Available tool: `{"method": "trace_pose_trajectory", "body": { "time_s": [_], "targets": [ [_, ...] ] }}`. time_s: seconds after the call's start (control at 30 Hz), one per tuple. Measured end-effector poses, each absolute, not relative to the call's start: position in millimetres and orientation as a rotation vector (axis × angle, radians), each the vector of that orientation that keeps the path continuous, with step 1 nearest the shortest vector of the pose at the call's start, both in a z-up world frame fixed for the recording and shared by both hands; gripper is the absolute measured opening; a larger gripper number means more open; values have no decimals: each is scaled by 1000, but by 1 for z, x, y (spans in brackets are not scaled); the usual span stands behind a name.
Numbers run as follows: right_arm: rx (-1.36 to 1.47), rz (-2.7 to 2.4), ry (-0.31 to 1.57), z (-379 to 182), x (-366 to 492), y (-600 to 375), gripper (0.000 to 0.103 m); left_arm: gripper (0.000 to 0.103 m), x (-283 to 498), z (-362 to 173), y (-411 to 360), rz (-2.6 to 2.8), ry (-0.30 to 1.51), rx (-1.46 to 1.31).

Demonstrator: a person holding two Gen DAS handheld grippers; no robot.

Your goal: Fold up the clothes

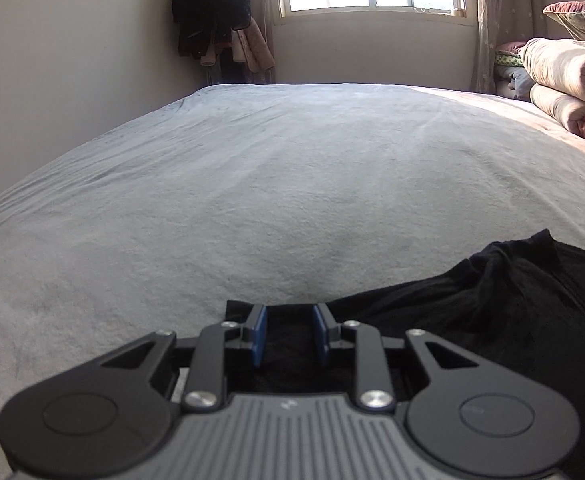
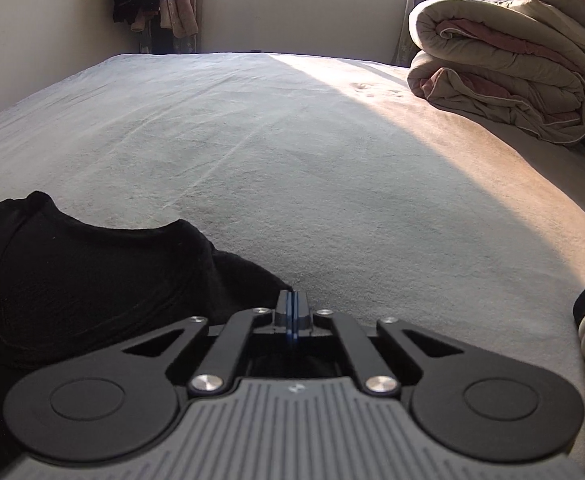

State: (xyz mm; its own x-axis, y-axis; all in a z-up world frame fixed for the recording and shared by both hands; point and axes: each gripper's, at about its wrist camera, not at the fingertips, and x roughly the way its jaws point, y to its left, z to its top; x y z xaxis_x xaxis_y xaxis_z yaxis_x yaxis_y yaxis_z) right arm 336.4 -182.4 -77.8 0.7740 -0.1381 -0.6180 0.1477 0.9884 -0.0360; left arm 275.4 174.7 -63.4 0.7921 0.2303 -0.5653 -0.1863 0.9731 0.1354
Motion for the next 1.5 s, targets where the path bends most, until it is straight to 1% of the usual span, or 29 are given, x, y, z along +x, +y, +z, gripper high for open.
{"method": "trace_pose_trajectory", "body": {
  "time_s": [0.1,0.3,0.33,0.37,0.4,0.43,0.47,0.5,0.53,0.57,0.67,0.7,0.73,0.77,0.8,0.9,1.03,1.1,1.13,1.33,1.43,1.5],
  "targets": [
    [30,-237,665,-80,341,-192,0,26,276,-63,175,241,619,78],
    [-42,-266,681,-78,345,-187,0,27,274,-60,175,328,627,134],
    [-11,-265,678,-75,342,-192,0,29,273,-58,178,337,626,139],
    [21,-264,675,-71,338,-197,1,34,270,-56,184,331,623,124],
    [51,-261,670,-67,334,-205,13,42,267,-54,194,309,619,89],
    [73,-270,666,-63,328,-212,16,47,264,-53,204,293,619,48],
    [85,-279,660,-60,321,-219,25,53,261,-53,216,281,622,1],
    [96,-288,653,-56,313,-226,43,54,259,-53,227,269,625,-46],
    [108,-296,646,-53,306,-233,49,54,257,-53,236,252,626,-88],
    [106,-312,644,-52,297,-239,52,54,256,-54,240,235,625,-114],
    [128,-357,656,-53,273,-255,52,53,259,-54,236,210,634,-96],
    [143,-368,662,-55,265,-257,52,50,259,-54,231,196,638,-81],
    [157,-378,668,-58,258,-260,52,35,260,-54,227,182,642,-67],
    [169,-384,674,-60,253,-262,52,11,260,-55,223,168,646,-53],
    [181,-391,680,-62,247,-263,52,2,260,-54,219,163,652,-34],
    [161,-397,678,-66,235,-256,51,2,257,-50,207,264,674,59],
    [111,-411,703,-67,233,-248,52,2,257,-49,204,344,723,116],
    [119,-411,710,-68,230,-248,52,4,258,-47,203,354,739,134],
    [132,-414,704,-67,227,-249,52,8,256,-43,206,360,743,118],
    [208,-388,675,-62,208,-247,52,15,229,-25,219,331,734,-25],
    [212,-371,684,-61,199,-239,52,24,210,-21,223,280,742,-104],
    [233,-366,693,-61,192,-238,52,33,199,-19,229,264,758,-169]
  ]
}}
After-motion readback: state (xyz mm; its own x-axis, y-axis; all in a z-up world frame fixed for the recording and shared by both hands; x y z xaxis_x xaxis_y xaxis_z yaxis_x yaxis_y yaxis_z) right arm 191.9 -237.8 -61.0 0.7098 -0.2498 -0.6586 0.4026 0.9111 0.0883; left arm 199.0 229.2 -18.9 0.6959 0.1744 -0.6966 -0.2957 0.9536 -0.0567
